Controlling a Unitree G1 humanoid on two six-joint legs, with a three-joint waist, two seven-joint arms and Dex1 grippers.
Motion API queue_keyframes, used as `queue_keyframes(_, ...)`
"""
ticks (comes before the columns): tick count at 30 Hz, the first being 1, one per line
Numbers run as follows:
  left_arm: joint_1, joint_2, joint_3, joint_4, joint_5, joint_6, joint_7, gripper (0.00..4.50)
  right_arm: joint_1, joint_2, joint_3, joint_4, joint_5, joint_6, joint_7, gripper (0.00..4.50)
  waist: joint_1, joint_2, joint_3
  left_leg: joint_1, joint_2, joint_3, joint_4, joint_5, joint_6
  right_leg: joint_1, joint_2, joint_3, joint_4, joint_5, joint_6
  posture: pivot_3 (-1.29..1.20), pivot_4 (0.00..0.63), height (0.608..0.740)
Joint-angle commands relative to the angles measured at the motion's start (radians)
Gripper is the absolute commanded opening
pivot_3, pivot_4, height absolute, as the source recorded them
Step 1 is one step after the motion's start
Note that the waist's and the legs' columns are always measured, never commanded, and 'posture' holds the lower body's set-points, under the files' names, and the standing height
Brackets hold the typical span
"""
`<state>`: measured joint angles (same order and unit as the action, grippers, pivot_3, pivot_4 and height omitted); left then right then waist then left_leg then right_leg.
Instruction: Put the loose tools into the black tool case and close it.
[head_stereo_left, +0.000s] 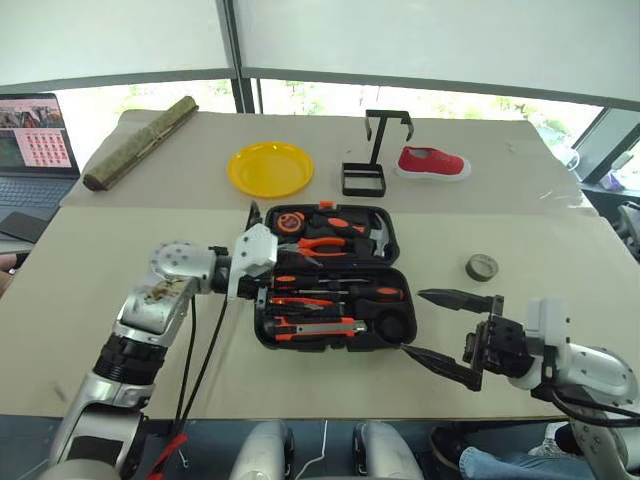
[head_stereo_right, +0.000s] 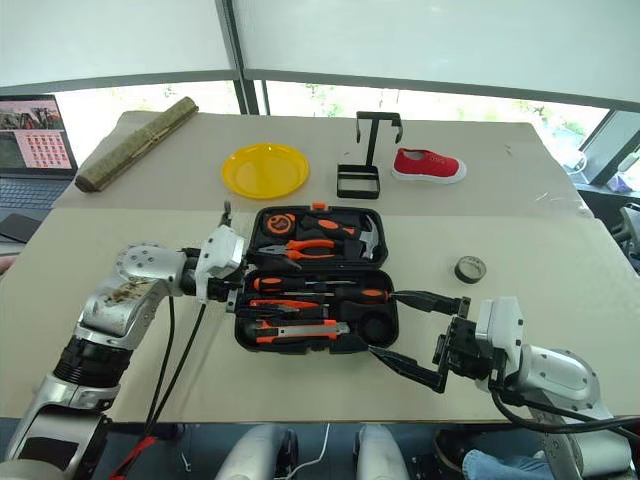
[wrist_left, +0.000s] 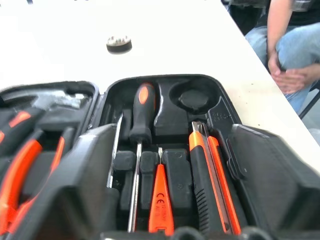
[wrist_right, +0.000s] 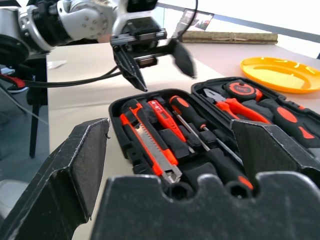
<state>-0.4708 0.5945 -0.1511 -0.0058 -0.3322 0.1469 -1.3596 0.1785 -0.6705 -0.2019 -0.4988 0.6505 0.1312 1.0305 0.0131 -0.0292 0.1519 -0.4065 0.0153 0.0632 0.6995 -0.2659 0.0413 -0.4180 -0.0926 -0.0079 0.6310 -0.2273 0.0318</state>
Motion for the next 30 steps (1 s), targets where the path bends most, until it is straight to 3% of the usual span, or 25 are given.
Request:
queue_keyframes(1,0.034,-0.002,-0.002,0.011,0.017,-0.1,-0.009,2.1,-0.011,0.019,-0.01,0.003,-0.004,-0.032,-0.002,4.5,0.0,0.0,0.0,0.0,0.0,0.0,0.0,0.0,0.0,0.0,0.0,0.0,0.0,0.0,0.0,0.0,0.15,0.74)
queue_keyframes(8,0.078,-0.024,-0.053,0.069,0.102,-0.212,0.031,0.06,-0.013,0.034,-0.009,0.014,-0.02,-0.043,0.001,4.5,0.001,0.0,0.0,0.0,0.0,0.0,0.0,0.0,0.0,0.0,0.0,0.0,0.0,0.0,0.0,0.0,0.15,0.74)
queue_keyframes(18,0.1,-0.029,-0.123,0.156,0.223,-0.254,0.09,0.06,-0.015,0.04,-0.009,0.023,-0.029,-0.047,0.0,4.5,0.002,0.001,0.0,0.001,0.0,0.0,0.0,0.0,0.0,0.002,-0.001,0.0,0.0,0.0,0.0,0.0,0.15,0.74)
queue_keyframes(23,0.105,-0.022,-0.186,0.189,0.252,-0.172,0.071,0.06,-0.02,0.051,0.0,0.023,-0.038,-0.046,-0.007,4.5,0.004,0.004,-0.003,0.016,0.0,0.0,-0.003,-0.001,0.0,0.018,-0.002,-0.001,-0.003,0.0,0.001,0.0,0.15,0.74)
queue_keyframes(30,0.104,-0.046,-0.211,0.201,0.254,-0.138,0.097,0.06,-0.028,0.066,-0.002,0.028,-0.05,-0.048,-0.02,4.5,-0.002,0.013,-0.012,0.023,0.001,0.0,-0.006,-0.001,0.0,0.023,-0.001,0.0,-0.004,-0.002,0.0,0.0,0.15,0.74)
